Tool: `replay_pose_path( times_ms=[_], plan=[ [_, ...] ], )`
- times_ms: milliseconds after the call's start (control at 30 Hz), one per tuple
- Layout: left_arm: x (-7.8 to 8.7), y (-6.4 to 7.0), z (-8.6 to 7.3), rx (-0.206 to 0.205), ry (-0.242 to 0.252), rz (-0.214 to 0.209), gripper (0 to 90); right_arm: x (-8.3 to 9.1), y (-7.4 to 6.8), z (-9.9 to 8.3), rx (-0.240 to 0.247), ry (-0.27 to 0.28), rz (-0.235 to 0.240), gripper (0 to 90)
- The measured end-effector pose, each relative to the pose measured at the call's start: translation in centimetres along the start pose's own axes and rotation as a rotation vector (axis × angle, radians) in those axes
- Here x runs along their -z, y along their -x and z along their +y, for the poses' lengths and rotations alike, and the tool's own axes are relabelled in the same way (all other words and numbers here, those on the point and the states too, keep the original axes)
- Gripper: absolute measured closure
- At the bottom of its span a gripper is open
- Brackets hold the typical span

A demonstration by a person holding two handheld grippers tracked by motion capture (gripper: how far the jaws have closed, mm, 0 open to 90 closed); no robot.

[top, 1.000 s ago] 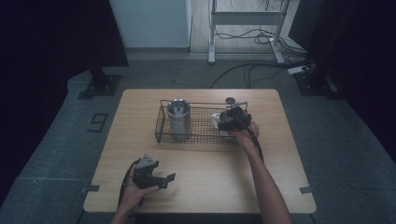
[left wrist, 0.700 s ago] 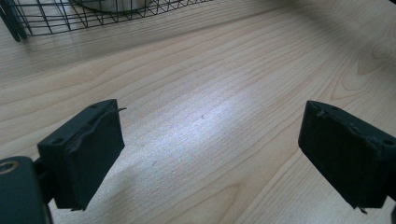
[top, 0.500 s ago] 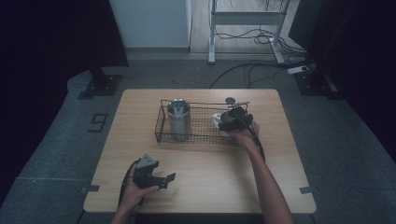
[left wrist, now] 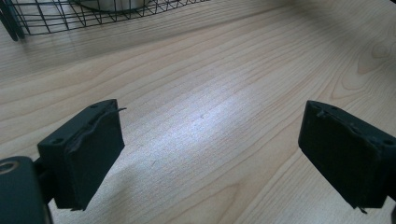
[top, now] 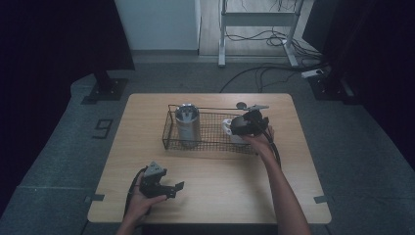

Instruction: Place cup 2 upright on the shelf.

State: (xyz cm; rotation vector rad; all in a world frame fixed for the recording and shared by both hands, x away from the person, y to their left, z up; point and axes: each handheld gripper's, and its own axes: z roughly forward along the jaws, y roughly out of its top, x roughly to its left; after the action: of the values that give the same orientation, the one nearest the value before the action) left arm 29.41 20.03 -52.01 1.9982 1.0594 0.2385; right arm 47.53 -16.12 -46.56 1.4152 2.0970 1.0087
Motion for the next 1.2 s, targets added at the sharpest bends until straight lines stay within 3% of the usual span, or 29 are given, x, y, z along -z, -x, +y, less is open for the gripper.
replay_pose_path(
  times_ms=[667, 1200],
  plan=[
    [0.0, 0.0, 0.0, -0.002, -0.002, 0.008, 6.7, 3.1, -0.2, -0.5, 0.003, 0.119, 0.024, 1.9],
    [0.1, -0.2, -0.1, 0.001, 0.001, 0.016, 6.8, 6.5, -0.2, -3.5, 0.010, 0.211, 0.061, 11.8]
  ],
)
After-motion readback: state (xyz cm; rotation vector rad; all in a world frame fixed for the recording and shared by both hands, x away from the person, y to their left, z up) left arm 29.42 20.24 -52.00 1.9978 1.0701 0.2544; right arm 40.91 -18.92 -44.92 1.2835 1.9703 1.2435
